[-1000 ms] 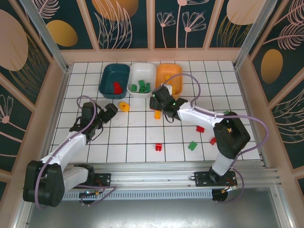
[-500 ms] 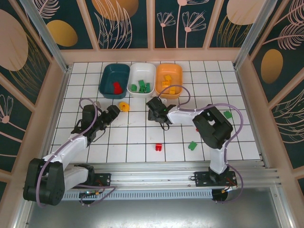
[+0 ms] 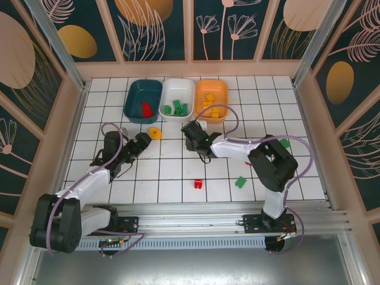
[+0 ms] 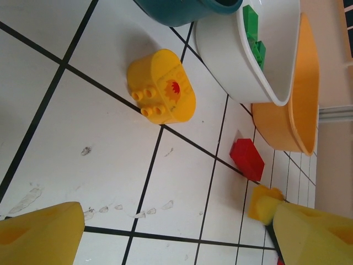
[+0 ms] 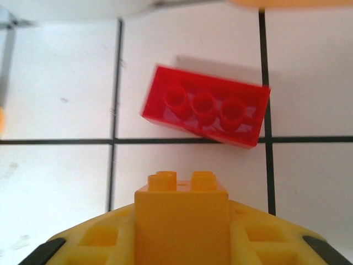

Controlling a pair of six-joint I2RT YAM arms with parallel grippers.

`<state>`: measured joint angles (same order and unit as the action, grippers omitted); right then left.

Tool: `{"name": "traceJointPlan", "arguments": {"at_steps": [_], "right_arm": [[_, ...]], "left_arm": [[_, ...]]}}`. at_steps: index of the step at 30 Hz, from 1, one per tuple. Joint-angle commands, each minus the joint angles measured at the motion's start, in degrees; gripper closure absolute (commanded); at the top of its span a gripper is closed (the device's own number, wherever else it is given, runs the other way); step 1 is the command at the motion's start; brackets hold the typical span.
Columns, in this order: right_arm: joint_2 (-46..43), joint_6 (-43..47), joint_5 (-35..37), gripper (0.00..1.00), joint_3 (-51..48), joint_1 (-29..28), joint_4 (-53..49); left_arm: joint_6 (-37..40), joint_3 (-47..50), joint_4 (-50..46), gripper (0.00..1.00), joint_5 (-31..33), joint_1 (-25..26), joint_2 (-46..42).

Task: Sort the legos into containers by color

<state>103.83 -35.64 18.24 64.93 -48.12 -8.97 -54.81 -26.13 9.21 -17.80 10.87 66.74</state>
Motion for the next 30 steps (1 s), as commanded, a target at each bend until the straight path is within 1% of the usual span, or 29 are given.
{"name": "traceJointPlan", "arguments": {"at_steps": [1, 4, 7, 10, 11, 12, 17, 18, 19, 20, 22, 24, 27, 30], "right_arm": [[-6.08, 3.28, 4.94, 0.76, 0.39, 1.09, 1.64], [-5.35, 5.32, 4.48, 0.76, 2.14, 5.76, 1.99], [-2.77, 6.62, 1.40, 0.76, 4.18, 11.58, 3.37], [0.92, 7.51, -2.76, 0.76, 7.69, 16.12, 3.77], [2.14, 7.60, -4.80, 0.76, 8.90, 16.42, 3.88], [3.09, 7.80, -6.02, 0.76, 10.01, 18.21, 4.03], [8.87, 9.62, -7.62, 0.72, 17.57, 20.98, 1.06], [9.54, 9.64, -7.79, 0.70, 18.47, 21.43, 0.68], [9.88, 9.78, -7.98, 0.64, 19.41, 21.81, 0.28], [10.05, 9.89, -7.93, 0.55, 20.30, 22.16, -0.23], [9.73, 10.27, -7.43, 0.44, 21.64, 22.36, -1.57], [8.08, 10.66, -7.24, 0.41, 21.39, 22.00, -2.58], [2.88, 10.31, -6.63, 0.37, 16.90, 21.54, -1.08], [-3.26, 9.89, -5.22, 0.37, 10.63, 21.03, 0.01]], "left_arm": [[-1.29, 0.35, 3.34, 0.12, -1.92, 0.02, 1.12], [-2.36, 0.60, 4.79, 0.13, -3.62, 0.02, 2.05], [-2.98, 0.38, 4.65, 0.14, -4.61, 0.09, 2.51], [-2.51, -0.47, 3.16, 0.14, -5.43, 0.24, 2.47], [-2.34, -0.75, 3.05, 0.14, -5.93, 0.40, 2.47], [-2.19, -1.01, 2.96, 0.14, -6.33, 0.65, 2.43], [-2.31, -2.64, 2.84, 0.14, -6.32, 4.22, 2.99], [-2.21, -2.99, 2.78, 0.14, -6.12, 5.03, 3.20], [-2.17, -3.38, 2.78, 0.14, -6.10, 5.88, 3.51], [-2.20, -3.69, 2.74, 0.14, -6.06, 6.55, 3.81], [-1.97, -4.44, 2.85, 0.14, -6.18, 7.74, 4.26], [-1.73, -5.20, 2.49, 0.14, -6.40, 8.69, 4.84], [-0.38, -7.39, 0.96, 0.14, -6.55, 10.22, 6.03], [3.60, -11.17, -5.11, 0.17, -4.77, 12.70, 7.26]]}}
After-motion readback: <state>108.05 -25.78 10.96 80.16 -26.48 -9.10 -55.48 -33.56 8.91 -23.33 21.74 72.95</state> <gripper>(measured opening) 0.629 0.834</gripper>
